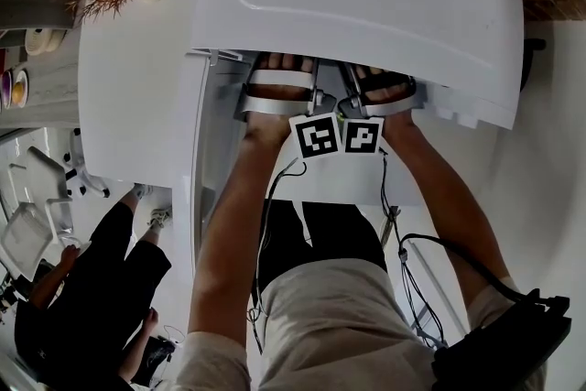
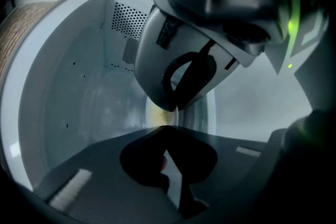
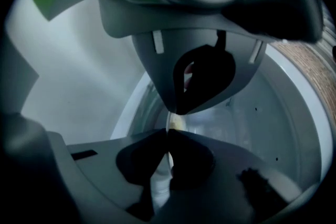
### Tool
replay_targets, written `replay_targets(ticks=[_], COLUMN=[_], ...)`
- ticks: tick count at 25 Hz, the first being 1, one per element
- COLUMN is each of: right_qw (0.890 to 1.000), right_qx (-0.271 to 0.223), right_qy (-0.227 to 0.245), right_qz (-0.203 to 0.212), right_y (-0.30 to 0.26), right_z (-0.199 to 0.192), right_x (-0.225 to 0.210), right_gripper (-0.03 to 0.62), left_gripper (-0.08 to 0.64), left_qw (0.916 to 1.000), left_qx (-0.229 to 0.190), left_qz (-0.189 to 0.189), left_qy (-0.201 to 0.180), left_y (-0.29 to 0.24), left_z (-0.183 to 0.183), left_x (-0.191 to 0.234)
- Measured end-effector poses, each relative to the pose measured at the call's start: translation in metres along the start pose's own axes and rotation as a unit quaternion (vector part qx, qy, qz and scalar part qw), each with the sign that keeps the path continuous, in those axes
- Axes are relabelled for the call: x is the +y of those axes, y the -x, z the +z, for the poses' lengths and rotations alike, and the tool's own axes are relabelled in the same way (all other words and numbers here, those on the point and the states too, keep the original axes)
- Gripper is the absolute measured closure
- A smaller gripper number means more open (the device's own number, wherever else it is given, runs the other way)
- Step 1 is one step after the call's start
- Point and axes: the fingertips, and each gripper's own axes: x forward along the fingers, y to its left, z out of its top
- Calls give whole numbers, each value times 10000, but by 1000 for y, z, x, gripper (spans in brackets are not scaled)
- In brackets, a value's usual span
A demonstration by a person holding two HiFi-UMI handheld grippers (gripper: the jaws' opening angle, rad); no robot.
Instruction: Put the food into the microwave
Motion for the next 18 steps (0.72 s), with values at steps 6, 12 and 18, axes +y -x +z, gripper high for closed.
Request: replay_targets(ticks=[6,12,18], right_qw=[10000,9994,9965], right_qx=[40,11,-164], right_qy=[77,-120,-410], right_qz=[-18,332,713], right_y=[-4,-2,4], right_z=[-2,1,6], right_x=[-1,0,0], right_gripper=[571,538,512], left_gripper=[555,554,554], left_qw=[9998,9994,9992], left_qx=[21,83,47], left_qz=[-144,-318,-340], left_qy=[-115,-131,-181], left_y=[-8,-9,-14], left_z=[-1,-6,-5], left_x=[2,-14,-13])
